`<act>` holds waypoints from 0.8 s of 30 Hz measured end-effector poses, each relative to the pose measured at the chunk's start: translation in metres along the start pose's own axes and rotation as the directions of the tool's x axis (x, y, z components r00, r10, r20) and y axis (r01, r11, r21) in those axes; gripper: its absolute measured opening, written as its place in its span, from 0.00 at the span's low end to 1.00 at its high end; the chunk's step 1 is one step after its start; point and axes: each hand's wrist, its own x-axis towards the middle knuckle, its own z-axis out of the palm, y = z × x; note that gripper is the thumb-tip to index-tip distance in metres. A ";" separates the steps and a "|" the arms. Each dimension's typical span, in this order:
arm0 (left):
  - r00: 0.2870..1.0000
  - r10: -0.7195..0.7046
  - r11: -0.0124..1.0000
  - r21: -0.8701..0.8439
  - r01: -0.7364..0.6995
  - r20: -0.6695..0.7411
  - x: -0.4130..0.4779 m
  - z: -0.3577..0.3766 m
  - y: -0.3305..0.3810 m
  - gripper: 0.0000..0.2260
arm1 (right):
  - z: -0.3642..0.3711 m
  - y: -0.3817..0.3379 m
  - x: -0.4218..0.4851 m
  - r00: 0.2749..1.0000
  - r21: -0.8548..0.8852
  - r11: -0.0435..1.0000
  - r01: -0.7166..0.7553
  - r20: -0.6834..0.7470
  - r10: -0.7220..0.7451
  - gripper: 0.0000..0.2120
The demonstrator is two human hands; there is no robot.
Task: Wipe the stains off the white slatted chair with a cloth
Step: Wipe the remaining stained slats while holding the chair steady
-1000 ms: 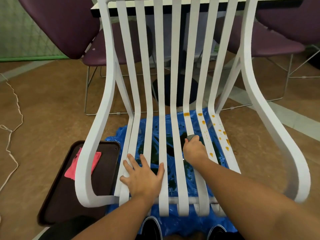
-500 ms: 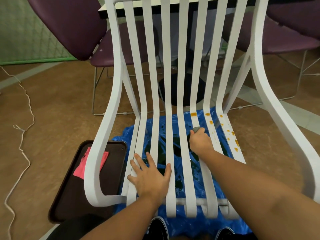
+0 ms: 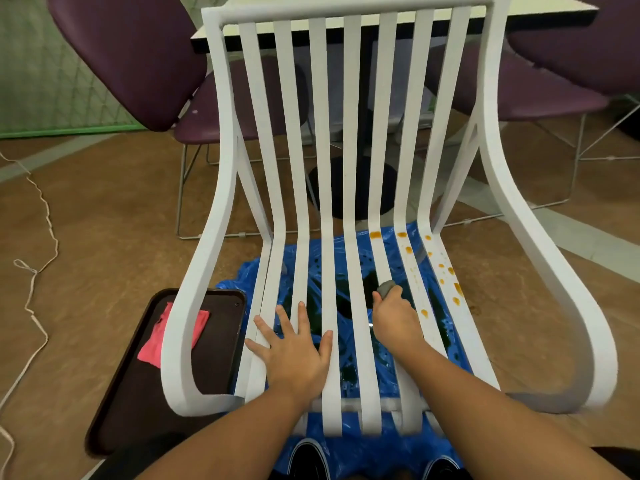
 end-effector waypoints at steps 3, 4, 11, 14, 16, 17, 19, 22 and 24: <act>1.000 -0.002 1.000 -0.015 0.002 0.003 0.001 -0.001 -0.001 0.36 | 0.002 0.000 0.004 1.000 0.009 1.000 0.000 0.004 0.000 0.16; 1.000 -0.005 1.000 -0.017 0.005 0.002 0.001 -0.001 -0.001 0.37 | 0.003 0.000 0.005 1.000 0.014 1.000 0.003 0.001 -0.003 0.15; 1.000 -0.005 1.000 -0.019 0.004 -0.011 0.000 -0.001 0.000 0.43 | 0.004 -0.009 0.030 1.000 0.023 1.000 0.008 -0.025 -0.007 0.14; 1.000 0.006 1.000 -0.030 -0.006 -0.003 0.001 -0.002 0.000 0.45 | 0.005 -0.016 0.046 1.000 -0.007 1.000 0.003 -0.021 -0.003 0.16; 1.000 0.008 0.999 -0.033 -0.008 0.008 0.001 0.000 0.000 0.46 | 0.006 -0.021 0.058 1.000 -0.016 1.000 -0.003 -0.020 0.002 0.16; 1.000 0.008 0.999 -0.033 -0.008 0.012 0.002 0.001 -0.001 0.46 | 0.007 -0.023 0.064 1.000 -0.022 1.000 -0.004 -0.019 0.003 0.16; 1.000 0.009 0.999 -0.033 -0.008 0.022 0.002 0.001 -0.001 0.46 | 0.006 -0.029 0.076 1.000 -0.026 1.000 -0.010 -0.014 0.010 0.17; 0.999 0.017 0.999 -0.029 -0.016 0.027 0.004 0.001 0.000 0.45 | 0.006 -0.038 0.096 1.000 -0.024 0.999 -0.023 -0.010 0.023 0.18; 0.999 0.019 1.000 -0.017 -0.019 0.031 0.003 0.000 -0.001 0.45 | 0.005 -0.043 0.108 0.999 -0.032 0.999 -0.036 -0.005 0.036 0.18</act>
